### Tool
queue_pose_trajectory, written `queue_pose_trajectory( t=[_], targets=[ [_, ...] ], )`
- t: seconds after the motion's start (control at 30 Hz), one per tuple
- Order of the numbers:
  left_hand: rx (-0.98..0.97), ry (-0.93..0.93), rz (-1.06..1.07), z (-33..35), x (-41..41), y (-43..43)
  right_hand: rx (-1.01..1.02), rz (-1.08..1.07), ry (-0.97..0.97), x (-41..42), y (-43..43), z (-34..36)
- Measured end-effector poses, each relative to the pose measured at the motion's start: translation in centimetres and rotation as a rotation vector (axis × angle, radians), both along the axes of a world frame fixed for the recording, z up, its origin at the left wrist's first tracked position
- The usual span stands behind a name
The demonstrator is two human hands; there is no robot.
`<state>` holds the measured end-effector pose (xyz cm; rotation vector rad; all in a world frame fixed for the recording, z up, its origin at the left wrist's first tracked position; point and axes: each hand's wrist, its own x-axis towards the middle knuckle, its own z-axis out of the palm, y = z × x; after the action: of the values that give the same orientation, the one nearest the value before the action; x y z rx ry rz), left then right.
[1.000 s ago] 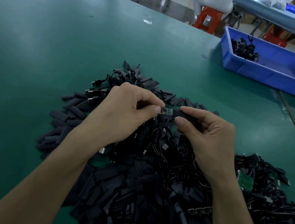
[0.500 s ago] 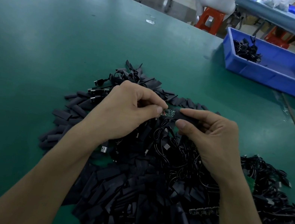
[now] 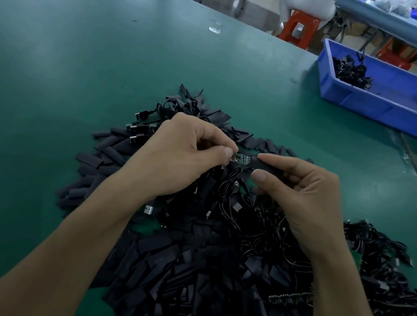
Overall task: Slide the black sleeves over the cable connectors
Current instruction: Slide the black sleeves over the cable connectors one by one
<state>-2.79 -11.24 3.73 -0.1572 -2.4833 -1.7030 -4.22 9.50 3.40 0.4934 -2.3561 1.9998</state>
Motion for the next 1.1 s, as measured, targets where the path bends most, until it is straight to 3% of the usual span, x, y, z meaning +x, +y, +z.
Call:
queue_pose_trajectory(
  t=[0.57, 1.1],
  targets=[
    [0.029, -0.001, 0.007, -0.24, -0.18, 0.17, 0.017, -0.122, 0.059, 0.18, -0.85, -0.58],
    [0.035, -0.032, -0.079, 0.18, 0.12, -0.17, 0.015, 0.047, 0.056, -0.21, -0.04, -0.40]
  ],
)
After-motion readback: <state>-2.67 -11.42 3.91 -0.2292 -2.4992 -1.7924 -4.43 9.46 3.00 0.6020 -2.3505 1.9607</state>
